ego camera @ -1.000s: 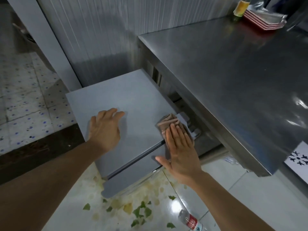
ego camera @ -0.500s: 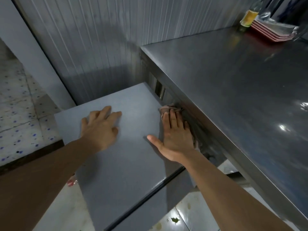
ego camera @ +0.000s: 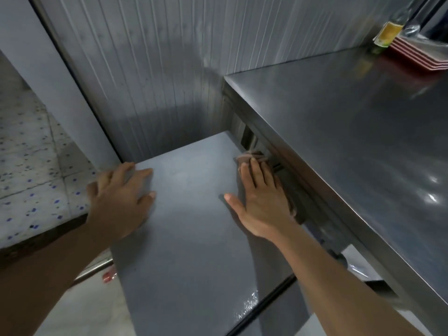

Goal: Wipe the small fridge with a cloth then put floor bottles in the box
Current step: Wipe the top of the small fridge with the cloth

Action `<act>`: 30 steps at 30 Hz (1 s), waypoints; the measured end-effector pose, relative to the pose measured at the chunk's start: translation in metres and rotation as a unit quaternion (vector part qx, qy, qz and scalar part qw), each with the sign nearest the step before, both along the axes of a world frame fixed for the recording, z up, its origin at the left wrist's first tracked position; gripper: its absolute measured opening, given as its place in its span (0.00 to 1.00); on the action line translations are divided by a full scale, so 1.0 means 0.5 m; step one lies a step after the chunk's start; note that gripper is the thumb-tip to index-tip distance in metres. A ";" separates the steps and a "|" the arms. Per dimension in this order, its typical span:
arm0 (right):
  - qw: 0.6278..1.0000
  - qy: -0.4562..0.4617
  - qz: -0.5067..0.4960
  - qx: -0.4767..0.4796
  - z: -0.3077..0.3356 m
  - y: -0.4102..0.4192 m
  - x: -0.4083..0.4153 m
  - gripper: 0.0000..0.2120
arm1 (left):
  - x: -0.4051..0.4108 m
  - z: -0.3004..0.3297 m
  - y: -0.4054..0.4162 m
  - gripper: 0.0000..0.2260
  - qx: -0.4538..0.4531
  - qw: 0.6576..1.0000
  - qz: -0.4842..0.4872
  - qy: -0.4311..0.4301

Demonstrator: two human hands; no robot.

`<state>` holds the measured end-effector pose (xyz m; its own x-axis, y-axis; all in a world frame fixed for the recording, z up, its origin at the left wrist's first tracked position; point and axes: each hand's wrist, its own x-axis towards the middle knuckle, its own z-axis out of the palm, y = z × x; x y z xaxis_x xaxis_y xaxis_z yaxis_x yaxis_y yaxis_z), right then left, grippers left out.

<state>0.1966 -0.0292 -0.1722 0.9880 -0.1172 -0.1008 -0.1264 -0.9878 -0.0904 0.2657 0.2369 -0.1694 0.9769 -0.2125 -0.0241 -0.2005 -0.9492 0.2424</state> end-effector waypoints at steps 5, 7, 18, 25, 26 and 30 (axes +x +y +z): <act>0.999 -0.022 0.047 0.008 -0.020 0.011 0.170 0.37 | 0.007 -0.017 0.022 0.29 0.018 0.998 -0.036 -0.040; 0.998 -0.018 0.062 0.024 -0.020 0.011 0.214 0.35 | 0.011 -0.023 0.026 0.27 0.022 0.998 -0.044 -0.049; 0.988 -0.047 0.145 0.012 -0.011 0.133 0.221 0.29 | 0.026 -0.008 0.048 0.33 -0.049 0.997 -0.067 -0.002; 0.971 -0.036 0.233 0.049 -0.016 0.321 0.154 0.29 | -0.005 0.039 0.142 0.24 -0.229 0.972 0.038 -0.030; 0.965 -0.032 0.255 0.050 -0.014 0.350 0.139 0.29 | -0.014 0.044 0.149 0.24 -0.227 0.972 0.046 -0.033; 0.941 -0.022 0.336 0.035 -0.005 0.398 0.071 0.27 | -0.040 0.060 0.160 0.21 -0.218 0.974 0.048 -0.045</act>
<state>0.2319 0.1697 -0.1745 0.8399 0.5411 -0.0429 0.5301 -0.8348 -0.1488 0.2458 0.3169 -0.1396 0.9867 -0.0914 0.1343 -0.1551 -0.7755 0.6120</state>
